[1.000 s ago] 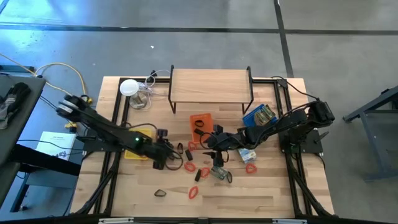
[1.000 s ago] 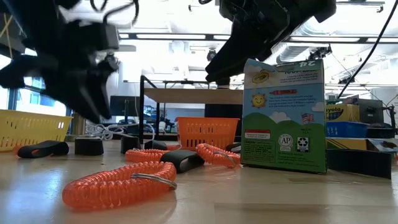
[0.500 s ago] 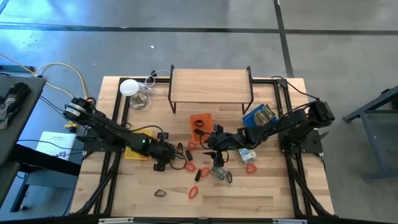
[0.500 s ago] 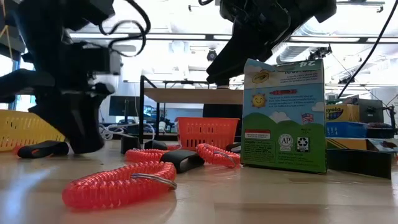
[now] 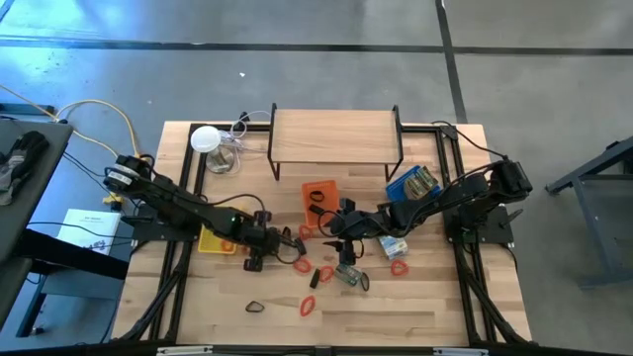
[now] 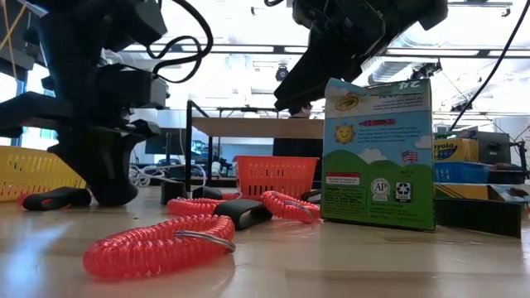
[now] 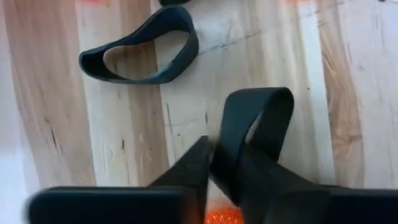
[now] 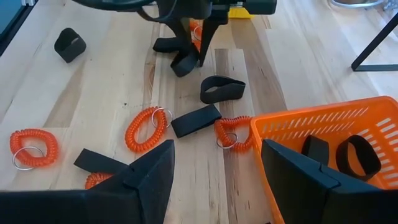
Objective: Pick & Place Office Desk Supplies
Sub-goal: Put the black rubber band into the orange bin
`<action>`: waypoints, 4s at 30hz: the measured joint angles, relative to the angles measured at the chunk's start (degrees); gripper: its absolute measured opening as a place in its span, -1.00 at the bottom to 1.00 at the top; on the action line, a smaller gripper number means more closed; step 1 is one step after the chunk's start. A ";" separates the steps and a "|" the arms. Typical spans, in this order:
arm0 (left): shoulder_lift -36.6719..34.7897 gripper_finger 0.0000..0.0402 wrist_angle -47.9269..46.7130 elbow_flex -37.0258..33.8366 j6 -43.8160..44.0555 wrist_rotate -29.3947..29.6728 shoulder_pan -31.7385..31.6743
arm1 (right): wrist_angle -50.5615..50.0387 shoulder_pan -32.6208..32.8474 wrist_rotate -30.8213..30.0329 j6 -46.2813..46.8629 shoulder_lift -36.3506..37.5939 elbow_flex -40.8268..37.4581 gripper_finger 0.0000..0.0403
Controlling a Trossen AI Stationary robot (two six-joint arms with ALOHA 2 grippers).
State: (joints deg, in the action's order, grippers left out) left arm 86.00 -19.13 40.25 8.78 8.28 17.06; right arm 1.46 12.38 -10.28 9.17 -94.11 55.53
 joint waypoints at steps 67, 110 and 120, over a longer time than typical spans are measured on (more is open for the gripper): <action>-10.03 -1.00 27.36 3.04 18.30 0.12 -5.90 | 23.12 -1.55 1.25 -13.67 -3.53 0.01 -0.13; -9.97 -0.40 27.19 3.00 4.59 6.08 -1.84 | 17.54 0.26 -1.64 -16.73 -6.43 0.08 -0.98; -10.03 -0.39 27.07 3.04 4.67 6.84 -1.81 | 11.44 -2.09 -16.54 -11.03 -6.51 0.02 -0.98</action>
State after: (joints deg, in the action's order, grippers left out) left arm 75.96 7.94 43.29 13.45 15.11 15.25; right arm 12.91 10.29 -26.82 -1.86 -100.62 55.55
